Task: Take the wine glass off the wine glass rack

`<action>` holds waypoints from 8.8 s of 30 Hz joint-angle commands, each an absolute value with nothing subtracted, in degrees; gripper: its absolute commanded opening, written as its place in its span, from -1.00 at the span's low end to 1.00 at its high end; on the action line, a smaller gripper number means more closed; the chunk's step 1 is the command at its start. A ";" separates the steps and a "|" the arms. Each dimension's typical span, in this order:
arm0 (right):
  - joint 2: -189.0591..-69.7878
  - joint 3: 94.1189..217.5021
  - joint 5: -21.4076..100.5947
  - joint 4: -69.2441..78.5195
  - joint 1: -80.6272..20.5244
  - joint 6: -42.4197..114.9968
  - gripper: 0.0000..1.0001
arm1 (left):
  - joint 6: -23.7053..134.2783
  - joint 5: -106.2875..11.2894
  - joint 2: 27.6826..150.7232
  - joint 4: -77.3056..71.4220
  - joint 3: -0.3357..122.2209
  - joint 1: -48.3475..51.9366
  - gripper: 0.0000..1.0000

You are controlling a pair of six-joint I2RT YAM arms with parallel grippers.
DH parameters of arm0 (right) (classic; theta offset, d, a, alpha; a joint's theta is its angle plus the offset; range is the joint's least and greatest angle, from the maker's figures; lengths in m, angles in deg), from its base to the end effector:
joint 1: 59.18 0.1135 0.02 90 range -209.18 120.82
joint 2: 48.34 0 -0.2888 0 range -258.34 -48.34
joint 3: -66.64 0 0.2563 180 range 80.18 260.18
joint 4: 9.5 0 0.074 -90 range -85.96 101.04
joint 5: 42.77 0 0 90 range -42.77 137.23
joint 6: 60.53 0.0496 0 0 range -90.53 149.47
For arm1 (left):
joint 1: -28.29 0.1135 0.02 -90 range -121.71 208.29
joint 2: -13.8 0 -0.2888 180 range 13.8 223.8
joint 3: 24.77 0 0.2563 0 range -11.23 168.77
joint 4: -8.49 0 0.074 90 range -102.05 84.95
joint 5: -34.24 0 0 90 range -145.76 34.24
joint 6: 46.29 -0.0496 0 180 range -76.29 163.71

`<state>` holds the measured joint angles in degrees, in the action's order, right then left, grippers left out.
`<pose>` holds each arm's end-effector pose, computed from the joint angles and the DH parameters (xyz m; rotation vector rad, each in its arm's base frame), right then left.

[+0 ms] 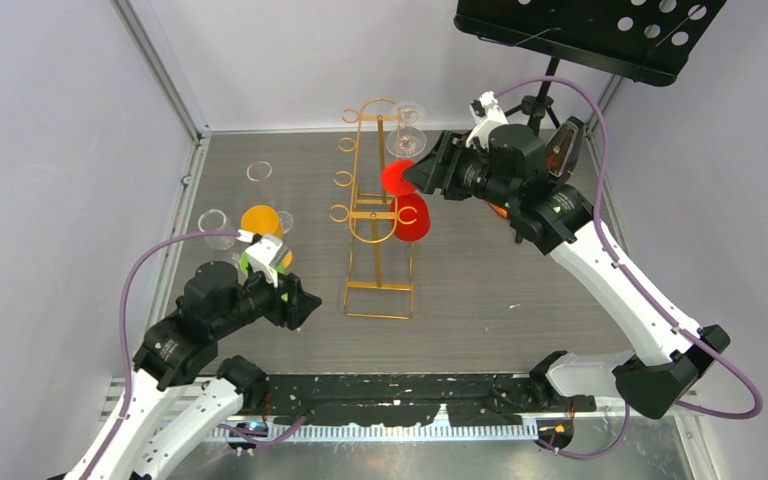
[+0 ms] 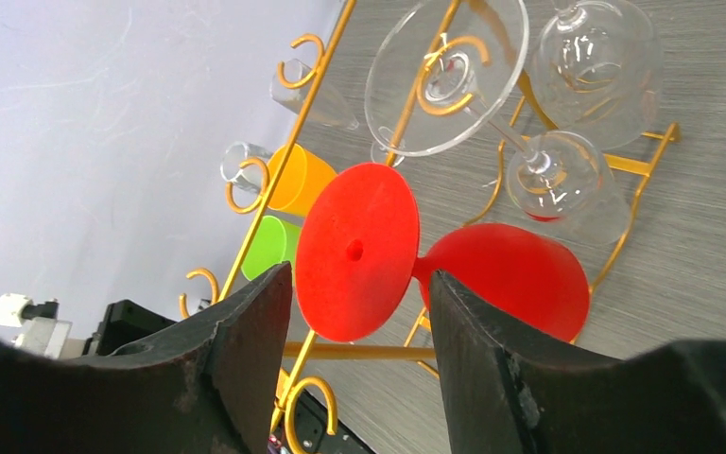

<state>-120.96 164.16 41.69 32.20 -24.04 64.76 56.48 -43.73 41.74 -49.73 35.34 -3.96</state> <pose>0.2297 0.1676 0.4614 -0.0682 1.9702 0.9216 0.0722 -0.0578 0.3315 0.4876 2.0303 -0.7008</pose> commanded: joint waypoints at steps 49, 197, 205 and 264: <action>-121.54 158.61 33.17 17.75 -25.69 74.15 -0.89 | 55.84 -45.04 40.34 -47.29 34.76 -4.53 0.26; -109.76 131.76 46.52 -7.77 28.42 12.36 -0.89 | 110.08 -21.93 27.70 -34.14 20.92 -4.98 0.56; -112.50 132.47 50.36 -8.22 30.03 9.62 -0.89 | 111.01 -20.85 27.42 -31.56 19.86 -5.04 -0.13; -112.02 143.74 25.52 20.27 17.93 24.99 0.33 | 61.28 -12.21 21.03 -71.28 28.50 -8.68 -1.00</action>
<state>-110.27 140.82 30.33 23.75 18.38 25.11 62.73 -14.94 22.07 -71.85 26.64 -7.67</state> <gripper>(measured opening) 0.668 0.038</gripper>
